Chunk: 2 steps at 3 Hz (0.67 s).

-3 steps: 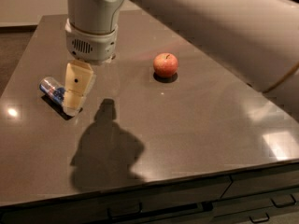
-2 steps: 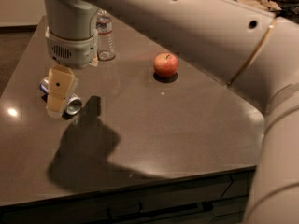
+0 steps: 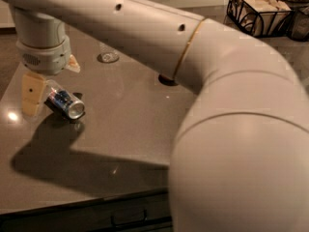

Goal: Place redbull can upright

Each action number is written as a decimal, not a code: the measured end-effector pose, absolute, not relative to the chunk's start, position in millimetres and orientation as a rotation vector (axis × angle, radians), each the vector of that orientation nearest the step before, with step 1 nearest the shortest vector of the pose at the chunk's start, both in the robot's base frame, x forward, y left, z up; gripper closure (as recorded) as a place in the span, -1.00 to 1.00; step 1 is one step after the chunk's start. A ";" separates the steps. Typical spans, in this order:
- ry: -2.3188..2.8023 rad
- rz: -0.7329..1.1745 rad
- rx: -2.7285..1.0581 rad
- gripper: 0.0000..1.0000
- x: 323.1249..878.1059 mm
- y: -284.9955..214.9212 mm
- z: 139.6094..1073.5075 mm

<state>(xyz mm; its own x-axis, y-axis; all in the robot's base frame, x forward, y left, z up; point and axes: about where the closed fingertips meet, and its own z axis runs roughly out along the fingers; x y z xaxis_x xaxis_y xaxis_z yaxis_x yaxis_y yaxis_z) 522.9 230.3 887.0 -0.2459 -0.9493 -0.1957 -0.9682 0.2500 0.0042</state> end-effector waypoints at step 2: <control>2.443 0.134 -1.760 -1.00 547.3 261.0 867.9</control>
Offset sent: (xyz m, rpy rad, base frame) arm 0.0332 0.0357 -0.0276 -0.0984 0.0141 -0.1125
